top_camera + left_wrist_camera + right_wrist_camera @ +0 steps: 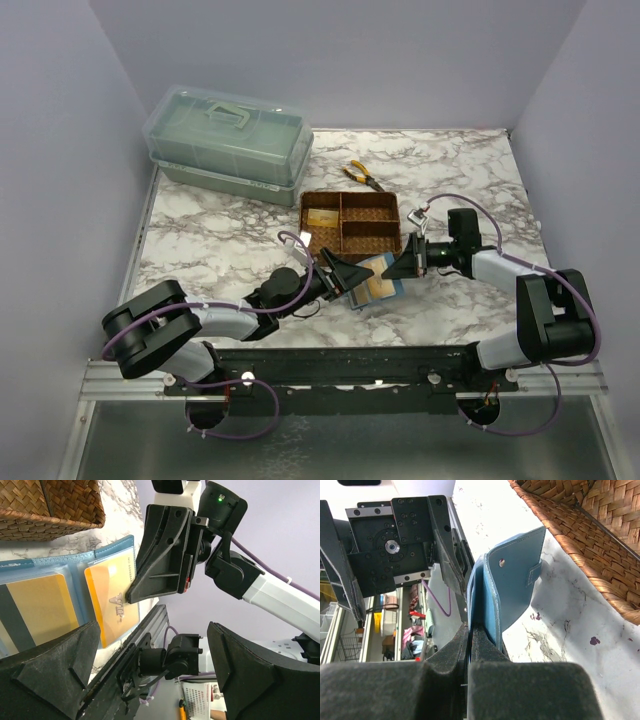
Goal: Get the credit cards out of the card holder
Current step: Remove the credit card from the card holder.
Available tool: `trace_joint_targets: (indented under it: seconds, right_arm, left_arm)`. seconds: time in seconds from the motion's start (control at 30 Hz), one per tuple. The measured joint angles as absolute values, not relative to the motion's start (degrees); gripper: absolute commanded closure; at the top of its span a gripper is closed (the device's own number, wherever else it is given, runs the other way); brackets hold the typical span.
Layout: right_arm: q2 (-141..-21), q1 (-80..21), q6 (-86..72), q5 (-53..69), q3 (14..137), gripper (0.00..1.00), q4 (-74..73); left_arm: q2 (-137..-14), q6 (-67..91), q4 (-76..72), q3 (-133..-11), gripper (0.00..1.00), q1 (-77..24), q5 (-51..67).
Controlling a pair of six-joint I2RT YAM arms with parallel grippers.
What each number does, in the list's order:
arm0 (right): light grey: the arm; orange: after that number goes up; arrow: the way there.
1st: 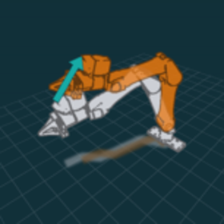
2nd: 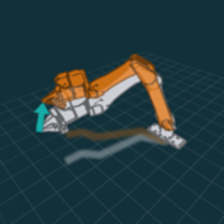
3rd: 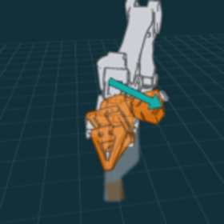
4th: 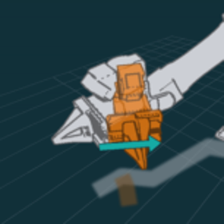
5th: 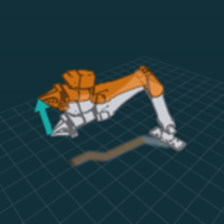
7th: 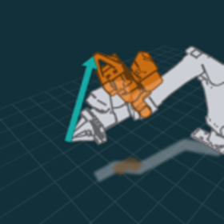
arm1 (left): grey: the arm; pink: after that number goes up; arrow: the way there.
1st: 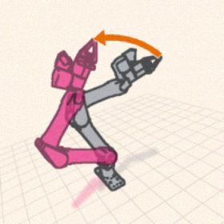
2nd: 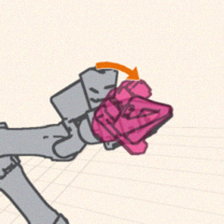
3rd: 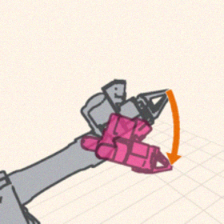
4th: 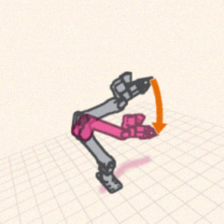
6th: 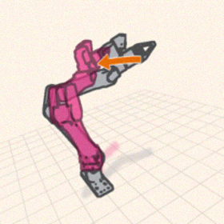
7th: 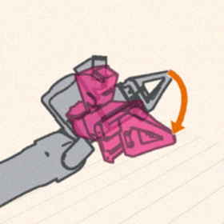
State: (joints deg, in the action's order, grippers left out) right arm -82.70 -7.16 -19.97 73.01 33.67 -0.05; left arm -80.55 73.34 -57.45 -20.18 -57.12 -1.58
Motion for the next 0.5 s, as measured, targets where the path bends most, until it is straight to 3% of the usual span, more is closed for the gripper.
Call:
trace_joint_targets:
  seconds: [0.5]
  right_arm:
    - [-82.46,-7.01,-20.62,74.02,33.63,1.00,0.78]
  left_arm:
    - [-81.89,72.97,-58.63,-21.96,0.04,-57.36,-1.58]
